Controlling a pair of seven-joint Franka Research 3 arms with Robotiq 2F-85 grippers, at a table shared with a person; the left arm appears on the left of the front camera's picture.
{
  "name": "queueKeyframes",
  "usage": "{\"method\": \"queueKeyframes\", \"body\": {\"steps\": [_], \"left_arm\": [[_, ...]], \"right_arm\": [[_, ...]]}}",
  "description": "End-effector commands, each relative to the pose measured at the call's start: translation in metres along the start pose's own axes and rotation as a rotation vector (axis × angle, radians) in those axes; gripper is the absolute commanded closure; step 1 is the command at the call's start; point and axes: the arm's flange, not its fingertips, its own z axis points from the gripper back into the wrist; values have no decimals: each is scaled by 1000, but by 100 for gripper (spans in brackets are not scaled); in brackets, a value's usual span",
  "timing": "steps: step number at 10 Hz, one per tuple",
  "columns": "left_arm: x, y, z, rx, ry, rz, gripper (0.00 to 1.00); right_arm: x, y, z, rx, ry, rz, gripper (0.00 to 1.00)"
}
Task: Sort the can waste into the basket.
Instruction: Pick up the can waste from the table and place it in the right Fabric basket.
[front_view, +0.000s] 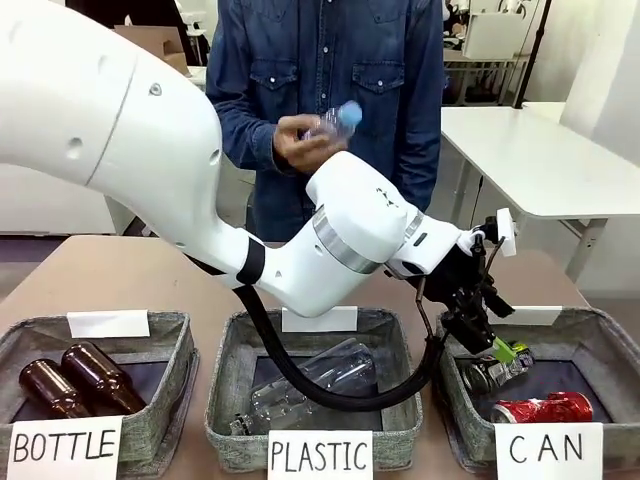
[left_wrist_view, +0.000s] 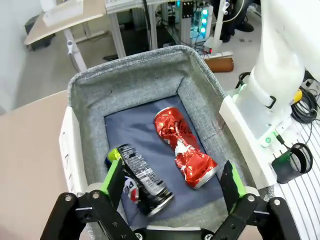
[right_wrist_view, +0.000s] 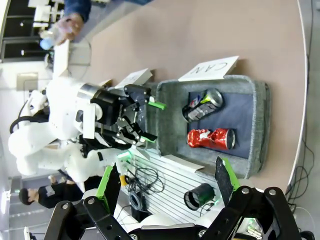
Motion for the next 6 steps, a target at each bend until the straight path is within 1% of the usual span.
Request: {"method": "queueKeyframes", "body": {"steps": [1,2,3,4,5,6], "left_arm": [[2,-23,14,25,1,7,0],[8,-42,25,6,47,49,0],[20,-72,48,4,133,85,0],[31,-97,76,-7,181,146,0],[40,-121,113,36,218,235,0],[39,-145,151,81,186,320,0]], "right_arm": [[1,4,3,20,-4,-8,0],[1,4,3,20,-4,-8,0],[1,4,3,20,-4,-8,0],[1,4,3,20,-4,-8,0],[1,4,3,20,-4,-8,0],[1,4,3,20,-4,-8,0]]}}
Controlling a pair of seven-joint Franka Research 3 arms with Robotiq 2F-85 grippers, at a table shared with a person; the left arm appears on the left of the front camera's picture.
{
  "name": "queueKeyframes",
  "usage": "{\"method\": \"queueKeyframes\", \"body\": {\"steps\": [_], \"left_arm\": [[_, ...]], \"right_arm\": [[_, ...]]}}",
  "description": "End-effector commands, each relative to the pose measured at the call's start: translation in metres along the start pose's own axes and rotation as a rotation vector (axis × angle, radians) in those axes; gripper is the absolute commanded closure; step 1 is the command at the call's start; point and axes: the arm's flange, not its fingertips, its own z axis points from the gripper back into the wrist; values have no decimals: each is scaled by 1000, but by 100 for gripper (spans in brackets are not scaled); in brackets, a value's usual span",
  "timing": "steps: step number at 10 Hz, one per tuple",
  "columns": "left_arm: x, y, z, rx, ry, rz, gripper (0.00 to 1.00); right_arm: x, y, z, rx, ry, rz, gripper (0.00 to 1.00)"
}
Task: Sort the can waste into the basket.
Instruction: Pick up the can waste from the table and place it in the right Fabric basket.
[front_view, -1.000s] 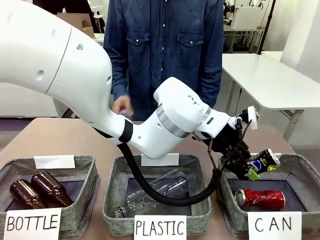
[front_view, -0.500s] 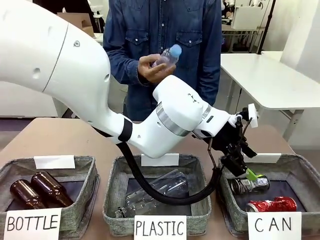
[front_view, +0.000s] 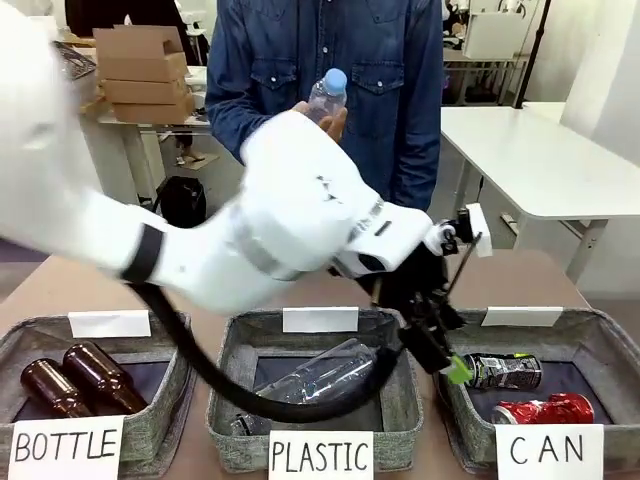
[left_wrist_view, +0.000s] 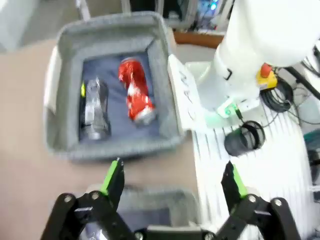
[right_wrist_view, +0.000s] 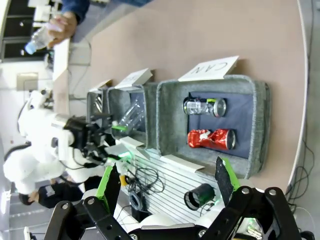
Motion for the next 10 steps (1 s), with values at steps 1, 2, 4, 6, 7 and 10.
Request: {"method": "queueKeyframes", "body": {"steps": [1,2,4,6,7,10], "left_arm": [[-18,-35,95,166,-55,148,0],[-35,-36,145,341,-121,239,0],[-94,-27,250,371,-356,570,0],[-157,-52,323,404,-401,927,0],[-185,-76,358,390,-464,1080,0],[-267,-109,439,381,-935,1166,0]], "right_arm": [[1,4,3,19,-4,-8,0],[0,0,0,0,0,0,0],[5,68,-52,52,57,210,0],[7,113,-113,76,100,296,0],[4,131,-136,140,124,326,0],[0,156,-193,391,116,224,0]]}}
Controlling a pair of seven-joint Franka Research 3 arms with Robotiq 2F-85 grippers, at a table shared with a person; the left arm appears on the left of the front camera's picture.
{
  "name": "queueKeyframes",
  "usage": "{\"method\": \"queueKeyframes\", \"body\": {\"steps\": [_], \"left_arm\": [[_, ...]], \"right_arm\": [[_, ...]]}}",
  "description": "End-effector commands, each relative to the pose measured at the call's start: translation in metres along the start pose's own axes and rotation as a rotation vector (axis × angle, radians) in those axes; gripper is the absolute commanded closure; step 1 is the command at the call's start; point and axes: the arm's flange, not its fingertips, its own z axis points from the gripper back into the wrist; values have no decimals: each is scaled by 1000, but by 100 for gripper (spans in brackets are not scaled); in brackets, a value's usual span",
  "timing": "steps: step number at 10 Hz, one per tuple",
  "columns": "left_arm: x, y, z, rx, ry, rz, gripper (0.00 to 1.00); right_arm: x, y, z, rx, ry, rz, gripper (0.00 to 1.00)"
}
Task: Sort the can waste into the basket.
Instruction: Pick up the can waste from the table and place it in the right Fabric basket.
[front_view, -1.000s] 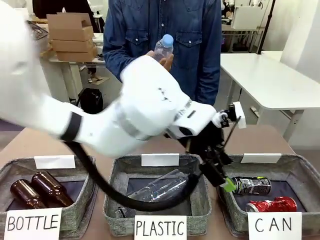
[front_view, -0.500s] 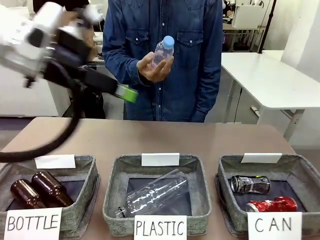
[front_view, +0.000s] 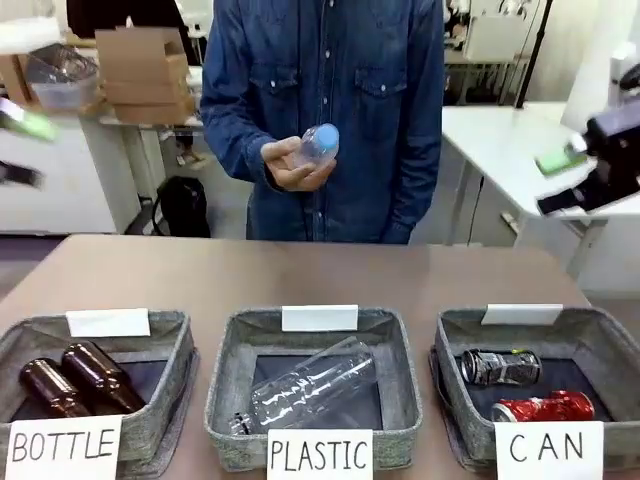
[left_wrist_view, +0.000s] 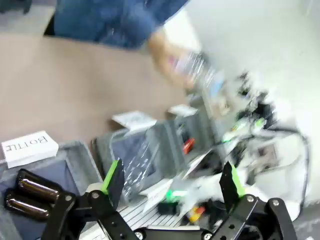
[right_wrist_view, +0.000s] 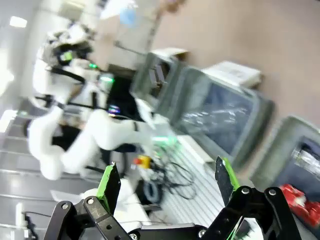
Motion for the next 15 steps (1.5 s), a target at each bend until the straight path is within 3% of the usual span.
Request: {"method": "queueKeyframes", "body": {"steps": [1,2,15], "left_arm": [[-5,-12,-44,67,121,-79,0],[-5,-12,-44,67,121,-79,0],[-5,-12,-44,67,121,-79,0]], "right_arm": [[16,-20,-4,231,-161,-292,0],[0,0,0,0,0,0,0],[0,0,0,0,0,0,0]]}}
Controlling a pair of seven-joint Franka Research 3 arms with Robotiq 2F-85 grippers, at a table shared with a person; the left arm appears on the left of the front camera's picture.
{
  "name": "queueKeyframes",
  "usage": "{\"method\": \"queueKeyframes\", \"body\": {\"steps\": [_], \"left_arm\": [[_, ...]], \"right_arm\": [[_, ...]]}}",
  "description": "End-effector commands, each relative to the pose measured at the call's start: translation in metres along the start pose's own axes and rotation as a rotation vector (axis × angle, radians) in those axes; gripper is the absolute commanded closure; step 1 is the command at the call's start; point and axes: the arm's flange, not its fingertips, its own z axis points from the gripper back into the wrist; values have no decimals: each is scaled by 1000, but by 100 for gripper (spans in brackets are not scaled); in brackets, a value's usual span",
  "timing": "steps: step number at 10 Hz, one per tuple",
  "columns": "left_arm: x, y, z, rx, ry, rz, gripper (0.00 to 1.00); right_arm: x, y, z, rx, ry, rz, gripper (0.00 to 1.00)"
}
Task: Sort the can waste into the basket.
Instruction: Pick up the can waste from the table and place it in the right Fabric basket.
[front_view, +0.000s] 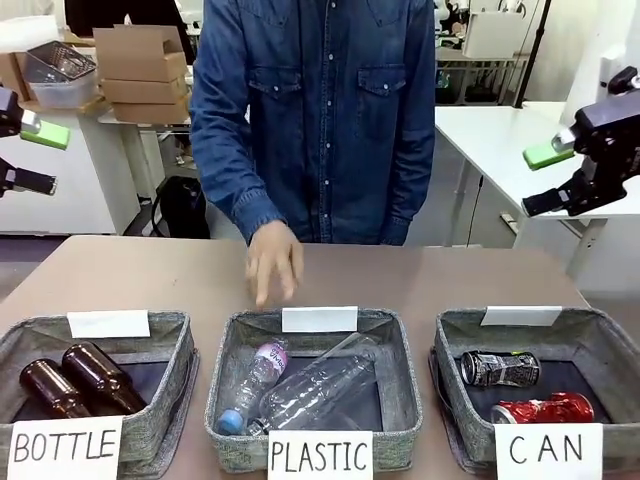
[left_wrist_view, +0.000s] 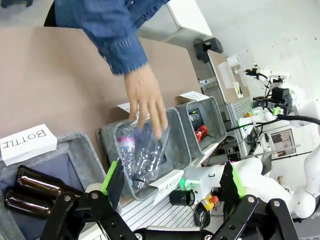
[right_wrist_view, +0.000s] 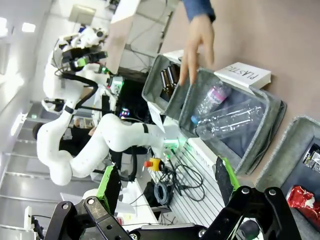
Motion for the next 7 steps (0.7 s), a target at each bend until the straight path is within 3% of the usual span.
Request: {"method": "queueKeyframes", "body": {"steps": [1,7], "left_arm": [[1,3,3,-10,-6,-18,0],[1,3,3,-10,-6,-18,0]], "right_arm": [[1,-2,0,-4,-1,20,0],[1,-2,0,-4,-1,20,0]]}}
